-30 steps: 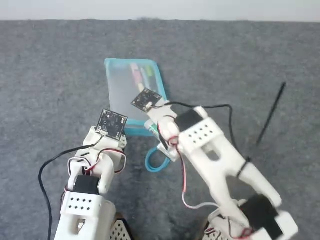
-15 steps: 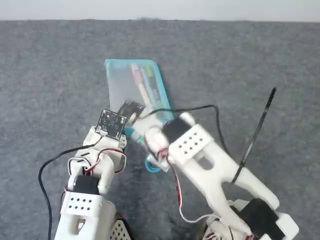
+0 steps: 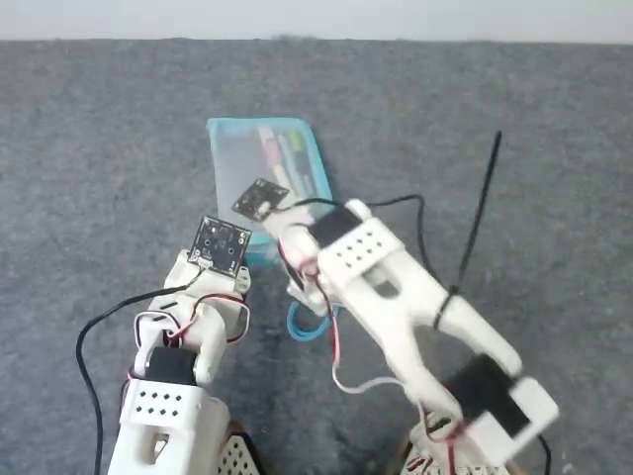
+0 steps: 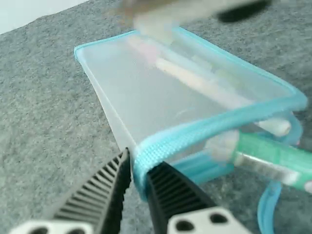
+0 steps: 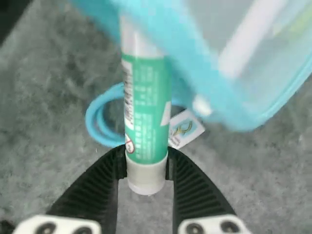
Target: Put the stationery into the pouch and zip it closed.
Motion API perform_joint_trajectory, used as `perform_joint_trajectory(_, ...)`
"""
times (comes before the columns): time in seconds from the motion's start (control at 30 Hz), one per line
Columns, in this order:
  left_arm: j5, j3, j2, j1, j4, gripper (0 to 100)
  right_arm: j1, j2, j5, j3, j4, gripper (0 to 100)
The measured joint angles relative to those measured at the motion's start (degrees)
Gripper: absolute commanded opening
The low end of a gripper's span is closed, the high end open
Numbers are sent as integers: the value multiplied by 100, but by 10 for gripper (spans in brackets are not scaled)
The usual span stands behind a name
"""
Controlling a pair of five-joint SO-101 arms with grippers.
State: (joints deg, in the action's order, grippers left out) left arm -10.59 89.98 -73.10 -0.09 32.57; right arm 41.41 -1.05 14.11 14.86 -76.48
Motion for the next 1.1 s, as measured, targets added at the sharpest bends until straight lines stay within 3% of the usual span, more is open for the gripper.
perform_joint_trajectory(0.37,0,0,0,0,0,13,-193,-1495,-730,-2180,-633,20)
perform_joint_trajectory(0.6,-44,114,0,246,-44,13,-510,-1732,-897,-2866,-730,286)
perform_joint_trajectory(1.1,-62,123,0,281,-79,13,-659,-932,-589,-2963,-1292,279)
